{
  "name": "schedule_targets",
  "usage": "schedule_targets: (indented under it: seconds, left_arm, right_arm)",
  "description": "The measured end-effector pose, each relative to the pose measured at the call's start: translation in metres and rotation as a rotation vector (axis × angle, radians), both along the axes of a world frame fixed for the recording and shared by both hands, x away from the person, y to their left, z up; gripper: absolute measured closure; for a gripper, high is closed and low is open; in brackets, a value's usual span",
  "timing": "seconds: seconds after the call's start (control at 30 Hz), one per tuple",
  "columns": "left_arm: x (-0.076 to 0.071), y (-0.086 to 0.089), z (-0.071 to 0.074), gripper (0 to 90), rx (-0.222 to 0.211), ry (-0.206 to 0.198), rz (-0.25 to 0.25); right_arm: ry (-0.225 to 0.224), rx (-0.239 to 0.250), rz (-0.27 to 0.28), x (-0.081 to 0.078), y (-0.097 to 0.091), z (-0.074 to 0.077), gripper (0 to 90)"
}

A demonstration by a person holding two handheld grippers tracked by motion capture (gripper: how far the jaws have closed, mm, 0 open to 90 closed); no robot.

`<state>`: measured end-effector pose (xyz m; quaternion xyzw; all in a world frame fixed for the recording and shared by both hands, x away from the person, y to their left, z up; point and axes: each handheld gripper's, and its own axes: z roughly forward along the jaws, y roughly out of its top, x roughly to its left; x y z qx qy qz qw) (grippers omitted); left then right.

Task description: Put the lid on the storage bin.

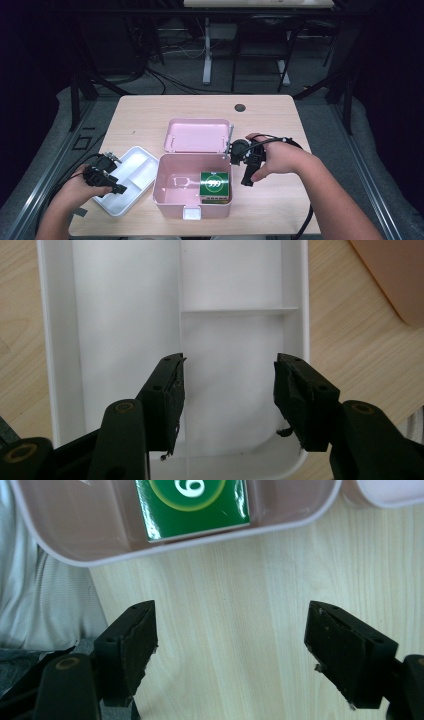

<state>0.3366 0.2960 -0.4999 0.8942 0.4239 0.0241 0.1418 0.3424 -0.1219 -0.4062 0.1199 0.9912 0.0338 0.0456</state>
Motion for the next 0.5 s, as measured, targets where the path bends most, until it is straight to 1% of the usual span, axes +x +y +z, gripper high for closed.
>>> schedule_targets:
  seconds: [0.07, 0.1, 0.27, 0.33, 0.37, 0.4, 0.43, 0.47, 0.5]
  left_arm:
    - [0.000, 0.000, 0.000, 46.2, 0.001, -0.001, -0.001]
    - [0.000, 0.000, 0.001, 46.3, -0.001, -0.002, 0.008]
    - [0.000, 0.001, 0.000, 46.9, 0.011, -0.005, -0.002]
    - [0.000, 0.002, 0.002, 47.2, 0.009, -0.009, 0.003]
    - [0.000, 0.001, 0.002, 47.4, 0.004, -0.010, 0.005]
    - [0.000, 0.001, 0.003, 47.3, -0.004, -0.010, 0.009]
    - [0.000, 0.001, 0.004, 47.3, -0.005, -0.010, 0.005]
    - [0.000, 0.000, 0.004, 47.3, -0.009, -0.010, 0.009]
    - [0.001, 0.000, 0.004, 47.3, -0.014, -0.013, 0.011]
  right_arm:
    - [0.000, 0.008, -0.013, 0.000, -0.004, -0.003, 21.4]
    - [0.000, 0.013, -0.018, 0.000, -0.006, -0.004, 21.5]
    - [-0.012, 0.030, -0.064, -0.001, -0.018, -0.015, 23.0]
    - [-0.028, 0.044, -0.105, 0.001, -0.025, -0.019, 24.8]
    - [-0.041, 0.064, -0.134, 0.001, -0.028, -0.020, 25.7]
    - [-0.052, 0.066, -0.151, 0.002, -0.030, -0.021, 25.8]
    - [-0.058, 0.089, -0.193, 0.003, -0.034, -0.023, 25.8]
    - [-0.063, 0.098, -0.221, 0.003, -0.036, -0.026, 25.8]
    - [-0.074, 0.100, -0.233, 0.003, -0.037, -0.027, 25.8]
